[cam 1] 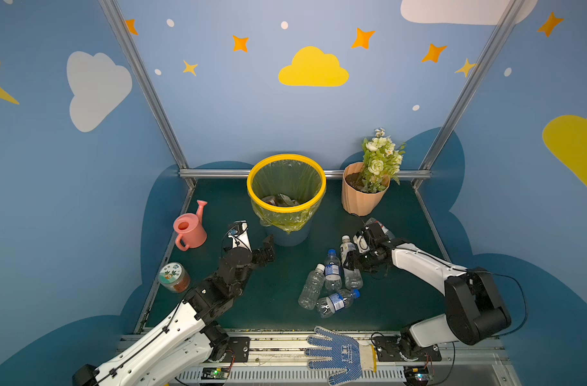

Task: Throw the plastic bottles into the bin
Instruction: 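Close the right gripper around the tall white-labelled bottle and lift it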

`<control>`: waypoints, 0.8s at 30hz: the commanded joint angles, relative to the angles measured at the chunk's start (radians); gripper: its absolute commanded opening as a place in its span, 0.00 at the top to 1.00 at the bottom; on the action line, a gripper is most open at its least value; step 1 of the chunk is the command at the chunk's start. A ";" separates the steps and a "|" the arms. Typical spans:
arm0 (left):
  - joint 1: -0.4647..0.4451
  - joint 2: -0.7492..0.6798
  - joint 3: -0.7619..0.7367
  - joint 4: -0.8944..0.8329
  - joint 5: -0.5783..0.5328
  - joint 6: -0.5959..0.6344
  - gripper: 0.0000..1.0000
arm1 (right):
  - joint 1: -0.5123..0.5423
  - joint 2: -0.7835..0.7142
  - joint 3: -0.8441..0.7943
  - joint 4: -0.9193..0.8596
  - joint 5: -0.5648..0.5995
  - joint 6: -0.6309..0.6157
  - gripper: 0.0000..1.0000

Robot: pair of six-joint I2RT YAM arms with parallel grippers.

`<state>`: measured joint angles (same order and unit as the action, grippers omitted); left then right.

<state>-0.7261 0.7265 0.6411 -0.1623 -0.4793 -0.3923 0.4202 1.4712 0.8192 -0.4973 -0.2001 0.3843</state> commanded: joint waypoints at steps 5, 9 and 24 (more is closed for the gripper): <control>0.010 0.007 -0.013 -0.005 0.010 -0.011 0.00 | 0.003 0.051 0.036 0.011 0.030 -0.010 0.34; 0.014 0.013 -0.012 -0.008 0.018 -0.009 0.00 | 0.002 0.076 0.043 0.033 0.006 -0.014 0.34; 0.070 0.023 -0.056 -0.063 -0.033 -0.097 0.00 | -0.041 -0.233 0.039 0.130 0.009 -0.022 0.46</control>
<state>-0.6708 0.7429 0.5938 -0.1905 -0.4873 -0.4469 0.3950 1.3159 0.8417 -0.4114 -0.1921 0.3706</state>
